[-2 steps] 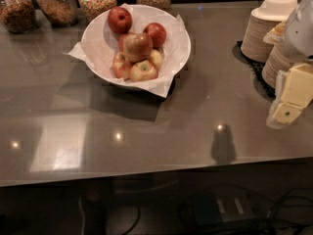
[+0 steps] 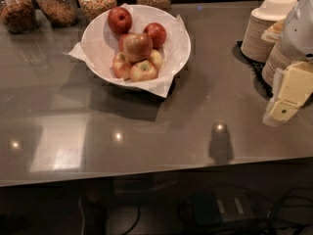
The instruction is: Pick apple from white bowl
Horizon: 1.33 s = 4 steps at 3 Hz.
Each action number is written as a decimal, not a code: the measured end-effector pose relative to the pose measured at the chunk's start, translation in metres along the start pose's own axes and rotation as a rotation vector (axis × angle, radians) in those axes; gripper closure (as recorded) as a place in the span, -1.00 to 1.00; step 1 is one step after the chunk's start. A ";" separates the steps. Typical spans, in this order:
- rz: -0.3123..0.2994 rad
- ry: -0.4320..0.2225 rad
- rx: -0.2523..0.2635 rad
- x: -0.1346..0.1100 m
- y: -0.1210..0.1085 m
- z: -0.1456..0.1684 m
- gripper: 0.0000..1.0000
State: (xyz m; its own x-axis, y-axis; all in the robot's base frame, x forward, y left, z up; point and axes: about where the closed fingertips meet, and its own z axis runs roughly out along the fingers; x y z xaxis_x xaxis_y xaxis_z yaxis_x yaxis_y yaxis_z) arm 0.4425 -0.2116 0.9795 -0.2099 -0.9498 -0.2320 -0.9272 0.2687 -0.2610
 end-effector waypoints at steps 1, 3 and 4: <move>0.001 -0.060 0.016 -0.012 -0.007 0.002 -1.00; 0.029 -0.245 0.048 -0.072 -0.047 0.028 -1.00; 0.051 -0.360 0.075 -0.117 -0.074 0.043 -1.00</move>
Offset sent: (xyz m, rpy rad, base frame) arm 0.0899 0.0738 0.0016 0.2948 -0.1353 0.0263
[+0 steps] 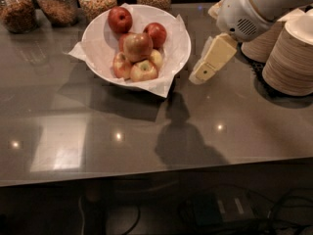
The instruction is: Pick apple from white bowl
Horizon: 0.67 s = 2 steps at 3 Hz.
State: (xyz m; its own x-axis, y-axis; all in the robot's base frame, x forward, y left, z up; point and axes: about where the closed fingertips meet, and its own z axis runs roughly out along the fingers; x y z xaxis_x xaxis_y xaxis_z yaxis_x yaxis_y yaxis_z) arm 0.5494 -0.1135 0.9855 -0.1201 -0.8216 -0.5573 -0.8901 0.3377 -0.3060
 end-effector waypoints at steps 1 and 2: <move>-0.001 -0.078 0.011 -0.030 -0.016 0.026 -1.00; -0.023 -0.122 0.008 -0.055 -0.025 0.055 -1.00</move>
Offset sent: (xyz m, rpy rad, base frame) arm 0.0840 0.0948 -0.0109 0.1339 -0.0844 0.0848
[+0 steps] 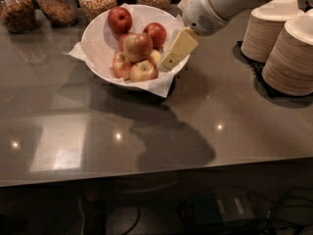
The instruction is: Pick apple from white bowl
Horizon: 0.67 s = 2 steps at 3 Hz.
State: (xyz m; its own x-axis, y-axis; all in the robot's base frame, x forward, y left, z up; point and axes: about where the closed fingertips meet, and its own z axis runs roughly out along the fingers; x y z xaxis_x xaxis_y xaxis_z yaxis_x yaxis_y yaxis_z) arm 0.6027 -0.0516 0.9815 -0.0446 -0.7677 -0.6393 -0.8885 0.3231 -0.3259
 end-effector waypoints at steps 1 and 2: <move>-0.057 -0.032 -0.014 -0.033 -0.010 0.061 -1.00; -0.057 -0.032 -0.014 -0.033 -0.010 0.061 -1.00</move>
Offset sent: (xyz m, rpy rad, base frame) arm 0.0598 0.0835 -0.0294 -0.0037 -0.0456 0.0898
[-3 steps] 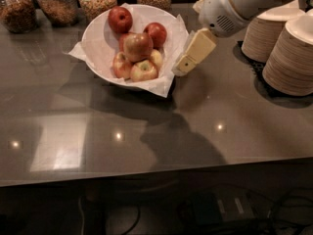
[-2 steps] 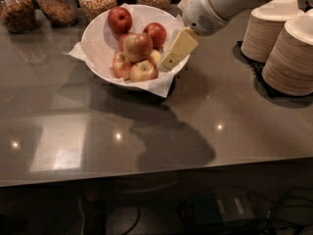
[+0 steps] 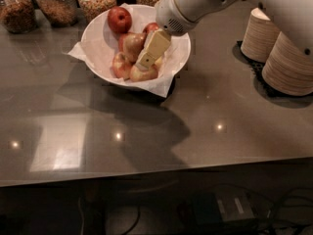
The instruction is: Pick apple from white bowl
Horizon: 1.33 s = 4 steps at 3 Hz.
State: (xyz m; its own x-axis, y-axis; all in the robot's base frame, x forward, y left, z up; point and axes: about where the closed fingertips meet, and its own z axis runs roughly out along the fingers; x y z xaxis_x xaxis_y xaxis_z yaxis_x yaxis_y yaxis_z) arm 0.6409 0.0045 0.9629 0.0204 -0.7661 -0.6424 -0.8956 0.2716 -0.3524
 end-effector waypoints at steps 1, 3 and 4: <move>0.003 -0.034 0.014 -0.001 0.001 0.009 -0.80; 0.023 -0.083 0.026 0.000 -0.001 0.035 -0.24; 0.039 -0.094 0.024 0.002 -0.001 0.049 -0.50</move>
Offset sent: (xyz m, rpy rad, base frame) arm 0.0180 0.0167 -0.0214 0.1005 -0.0439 -0.0104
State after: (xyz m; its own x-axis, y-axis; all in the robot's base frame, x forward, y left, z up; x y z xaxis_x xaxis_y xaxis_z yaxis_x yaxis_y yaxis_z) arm 0.6637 0.0319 0.9286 0.0288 -0.6969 -0.7166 -0.8856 0.3146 -0.3416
